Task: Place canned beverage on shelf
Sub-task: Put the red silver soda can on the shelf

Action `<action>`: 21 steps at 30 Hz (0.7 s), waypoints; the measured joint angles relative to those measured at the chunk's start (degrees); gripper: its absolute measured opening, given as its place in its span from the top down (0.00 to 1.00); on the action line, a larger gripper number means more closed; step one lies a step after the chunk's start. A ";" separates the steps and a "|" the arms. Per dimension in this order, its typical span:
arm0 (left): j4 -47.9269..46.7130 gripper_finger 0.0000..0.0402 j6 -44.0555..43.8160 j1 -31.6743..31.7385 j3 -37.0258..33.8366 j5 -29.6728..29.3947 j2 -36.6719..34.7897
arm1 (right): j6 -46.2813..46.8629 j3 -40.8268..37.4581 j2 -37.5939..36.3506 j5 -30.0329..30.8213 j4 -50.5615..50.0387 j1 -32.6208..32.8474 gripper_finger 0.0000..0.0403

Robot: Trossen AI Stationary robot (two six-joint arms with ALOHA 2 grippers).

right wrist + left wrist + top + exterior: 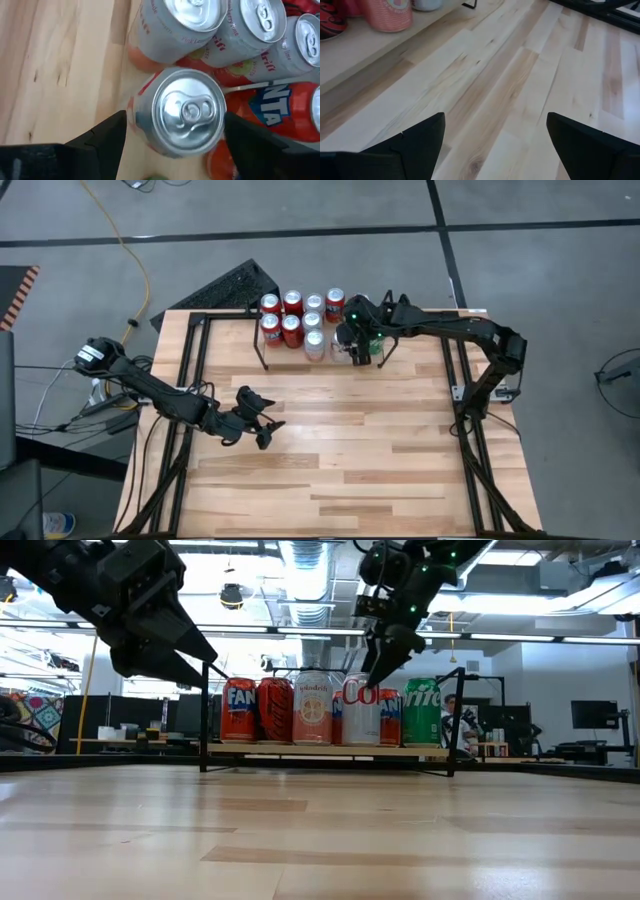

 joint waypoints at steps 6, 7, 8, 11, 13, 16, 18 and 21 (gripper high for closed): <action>-0.16 0.17 -0.08 0.02 0.00 -0.13 0.00 | 9.43 0.07 0.06 -0.07 0.11 0.67 0.28; -0.18 0.17 -0.09 0.02 0.00 -0.14 0.00 | 11.31 0.07 0.06 -0.05 0.14 0.93 0.28; -0.15 0.17 -0.09 0.02 0.00 -0.13 0.00 | 13.05 0.09 0.06 0.19 0.12 1.26 0.29; -0.13 0.17 -0.09 0.02 0.00 -0.13 0.00 | 17.67 0.09 0.06 3.65 0.00 2.84 0.29; -0.12 0.17 -0.09 0.02 0.00 -0.13 0.00 | 20.92 0.09 0.06 7.83 -0.23 3.99 0.29; -0.11 0.17 -0.10 0.02 0.00 -0.12 0.00 | 24.66 0.07 0.10 11.84 -0.60 5.58 0.29; -0.11 0.17 -0.11 0.02 0.00 -0.11 0.00 | 27.65 0.07 0.13 13.19 -0.51 6.50 0.29; -0.09 0.17 -0.11 0.02 0.00 -0.11 0.00 | 32.67 0.07 0.13 15.82 -0.44 7.77 0.29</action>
